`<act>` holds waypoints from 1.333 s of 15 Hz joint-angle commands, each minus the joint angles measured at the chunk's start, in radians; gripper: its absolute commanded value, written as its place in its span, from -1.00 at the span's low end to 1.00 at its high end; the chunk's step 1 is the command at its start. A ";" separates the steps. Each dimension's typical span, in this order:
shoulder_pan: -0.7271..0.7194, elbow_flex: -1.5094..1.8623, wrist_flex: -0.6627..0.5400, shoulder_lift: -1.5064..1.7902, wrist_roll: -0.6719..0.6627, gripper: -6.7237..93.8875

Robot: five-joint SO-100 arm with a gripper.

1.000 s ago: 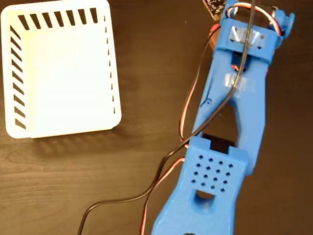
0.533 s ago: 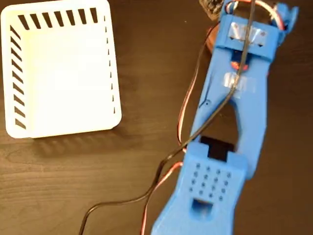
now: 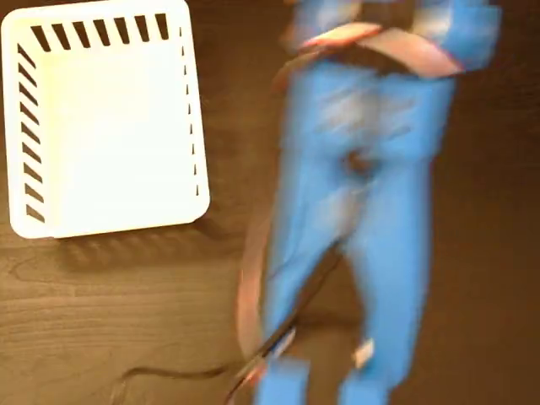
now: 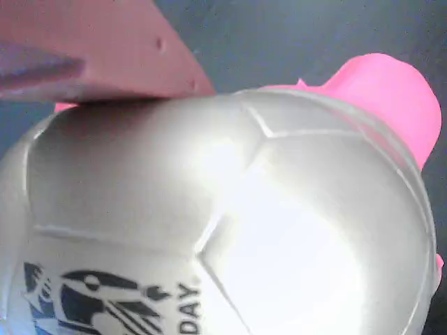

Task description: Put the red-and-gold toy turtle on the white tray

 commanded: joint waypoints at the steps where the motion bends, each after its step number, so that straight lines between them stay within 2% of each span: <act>1: -0.261 0.094 -0.015 0.225 -0.026 -0.91; 4: -0.468 0.097 0.023 0.167 -0.017 -0.89; 6: -0.532 0.158 0.014 0.081 -0.028 -0.89; 9: -0.549 0.298 -0.074 0.002 -0.021 -0.89; 17: -0.494 0.273 -0.150 -0.173 0.026 -0.89; 18: -0.486 0.261 -0.149 -0.193 0.026 -0.83; 19: -0.480 0.261 -0.155 -0.195 0.026 -0.70; 20: -0.479 0.261 -0.152 -0.195 0.026 -0.47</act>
